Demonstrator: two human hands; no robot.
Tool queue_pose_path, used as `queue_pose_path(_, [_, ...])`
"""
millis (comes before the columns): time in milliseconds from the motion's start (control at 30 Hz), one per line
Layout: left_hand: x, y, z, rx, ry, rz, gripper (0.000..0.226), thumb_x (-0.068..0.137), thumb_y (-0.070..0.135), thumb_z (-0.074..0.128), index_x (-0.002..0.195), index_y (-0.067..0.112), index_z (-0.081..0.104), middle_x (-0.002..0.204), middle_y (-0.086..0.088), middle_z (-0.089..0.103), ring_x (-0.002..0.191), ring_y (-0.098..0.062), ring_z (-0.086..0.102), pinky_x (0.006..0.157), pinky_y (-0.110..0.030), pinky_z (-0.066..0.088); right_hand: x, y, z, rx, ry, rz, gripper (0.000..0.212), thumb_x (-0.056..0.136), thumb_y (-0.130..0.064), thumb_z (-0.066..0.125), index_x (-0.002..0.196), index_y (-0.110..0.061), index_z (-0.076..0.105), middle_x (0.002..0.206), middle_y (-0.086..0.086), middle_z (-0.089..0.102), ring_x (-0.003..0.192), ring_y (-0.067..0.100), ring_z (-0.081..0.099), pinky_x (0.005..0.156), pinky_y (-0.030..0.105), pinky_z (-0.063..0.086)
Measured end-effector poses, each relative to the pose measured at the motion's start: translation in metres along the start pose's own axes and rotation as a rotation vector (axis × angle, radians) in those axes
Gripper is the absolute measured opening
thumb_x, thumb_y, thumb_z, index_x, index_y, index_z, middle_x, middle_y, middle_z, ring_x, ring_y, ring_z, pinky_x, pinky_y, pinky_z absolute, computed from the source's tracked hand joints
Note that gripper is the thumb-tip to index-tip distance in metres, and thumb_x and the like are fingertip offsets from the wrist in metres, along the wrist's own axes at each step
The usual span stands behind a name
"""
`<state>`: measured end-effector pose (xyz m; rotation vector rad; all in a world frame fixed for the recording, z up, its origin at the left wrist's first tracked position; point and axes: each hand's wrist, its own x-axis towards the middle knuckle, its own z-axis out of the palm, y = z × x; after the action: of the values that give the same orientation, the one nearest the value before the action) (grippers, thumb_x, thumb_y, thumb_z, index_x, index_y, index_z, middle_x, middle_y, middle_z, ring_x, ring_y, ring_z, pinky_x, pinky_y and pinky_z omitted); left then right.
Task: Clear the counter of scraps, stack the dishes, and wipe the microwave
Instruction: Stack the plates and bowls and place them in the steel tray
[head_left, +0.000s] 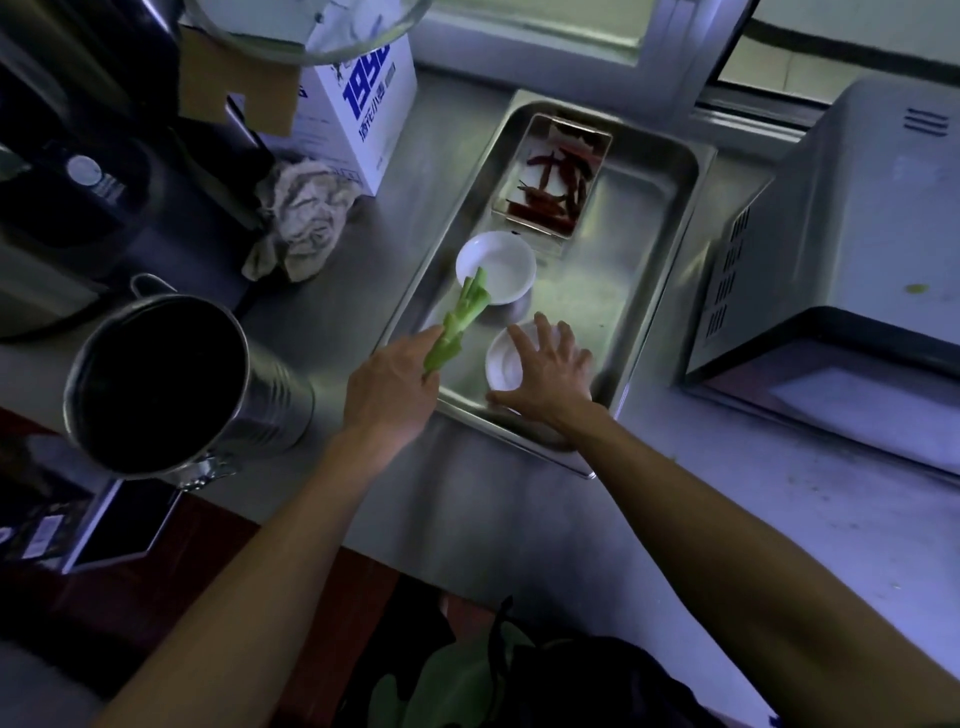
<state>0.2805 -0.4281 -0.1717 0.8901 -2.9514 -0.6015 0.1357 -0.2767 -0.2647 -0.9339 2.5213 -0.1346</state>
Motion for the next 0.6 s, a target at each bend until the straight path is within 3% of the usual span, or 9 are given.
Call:
queue_pose_path(367, [0.023,-0.013,0.001,-0.081,-0.011,0.083,0.053,0.088,0.021,0.063,0.137,0.036,0.048,0.117,-0.002,0.065,0.1,-0.031,0.064,0.081,-0.046,0.055,0.006,0.0,0.003,0.02,-0.059,0.028,0.108,0.075,-0.077,0.059,0.157,-0.035,0.002,0.166,0.003,-0.014,0.151,0.038,-0.013,0.116,0.067,0.008])
queue_pose_path(500, [0.032,-0.009,0.004,-0.082,-0.06,0.143,0.053,0.089,0.025,0.061,0.14,0.035,0.048,0.118,-0.001,0.063,0.103,-0.03,0.061,0.084,-0.043,0.053,-0.011,0.005,-0.017,0.142,0.06,0.079,0.087,0.088,-0.065,0.054,0.157,-0.032,0.011,0.168,0.004,-0.002,0.154,0.031,-0.001,0.12,0.059,0.016])
queue_pose_path(600, [0.04,0.001,0.011,-0.094,-0.058,0.224,0.049,0.09,0.027,0.06,0.136,0.038,0.048,0.108,0.001,0.064,0.098,-0.028,0.061,0.077,-0.041,0.052,-0.035,0.011,-0.033,0.226,0.217,0.081,0.077,0.093,-0.051,0.056,0.157,-0.029,0.019,0.167,0.004,0.011,0.153,0.027,0.01,0.121,0.05,0.023])
